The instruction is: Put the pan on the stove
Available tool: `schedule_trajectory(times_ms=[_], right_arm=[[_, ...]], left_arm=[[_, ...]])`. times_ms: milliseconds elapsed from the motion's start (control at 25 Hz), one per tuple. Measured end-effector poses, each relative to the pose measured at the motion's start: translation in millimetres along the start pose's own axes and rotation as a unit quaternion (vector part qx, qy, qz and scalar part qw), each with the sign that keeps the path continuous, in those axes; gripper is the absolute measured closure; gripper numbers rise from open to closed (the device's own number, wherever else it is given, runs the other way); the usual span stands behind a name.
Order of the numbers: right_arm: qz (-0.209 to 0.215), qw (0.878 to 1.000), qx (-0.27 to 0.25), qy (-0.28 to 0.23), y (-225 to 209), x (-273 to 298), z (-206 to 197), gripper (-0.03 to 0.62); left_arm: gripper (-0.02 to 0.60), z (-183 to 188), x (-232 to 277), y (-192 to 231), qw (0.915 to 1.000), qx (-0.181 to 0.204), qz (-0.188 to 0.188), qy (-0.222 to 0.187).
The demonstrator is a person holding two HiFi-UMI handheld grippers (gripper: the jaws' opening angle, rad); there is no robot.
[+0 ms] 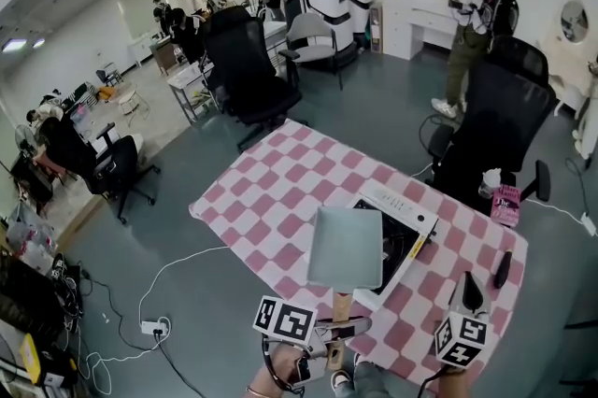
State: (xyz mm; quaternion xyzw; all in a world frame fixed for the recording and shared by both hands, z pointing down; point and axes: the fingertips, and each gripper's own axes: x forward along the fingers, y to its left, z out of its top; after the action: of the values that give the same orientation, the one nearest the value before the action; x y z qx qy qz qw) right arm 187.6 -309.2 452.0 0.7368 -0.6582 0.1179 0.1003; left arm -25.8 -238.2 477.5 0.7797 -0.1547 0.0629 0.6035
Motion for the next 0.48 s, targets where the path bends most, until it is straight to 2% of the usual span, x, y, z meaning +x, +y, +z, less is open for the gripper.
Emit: schedule_trajectory(times_ms=[240, 480], right_arm=[[-0.003, 1.000, 0.003, 0.014, -4.2, 12.8, -17.4, 0.585], [-0.002, 1.000, 0.001, 0.025, -6.4, 31.9, -31.4, 0.585]], left_arm=[[0.462, 4.4, 14.0, 6.4, 0.9997, 0.005, -0.009, 0.024], [0.460, 7.2, 29.3, 13.0, 0.9979, 0.033, -0.012, 0.054]])
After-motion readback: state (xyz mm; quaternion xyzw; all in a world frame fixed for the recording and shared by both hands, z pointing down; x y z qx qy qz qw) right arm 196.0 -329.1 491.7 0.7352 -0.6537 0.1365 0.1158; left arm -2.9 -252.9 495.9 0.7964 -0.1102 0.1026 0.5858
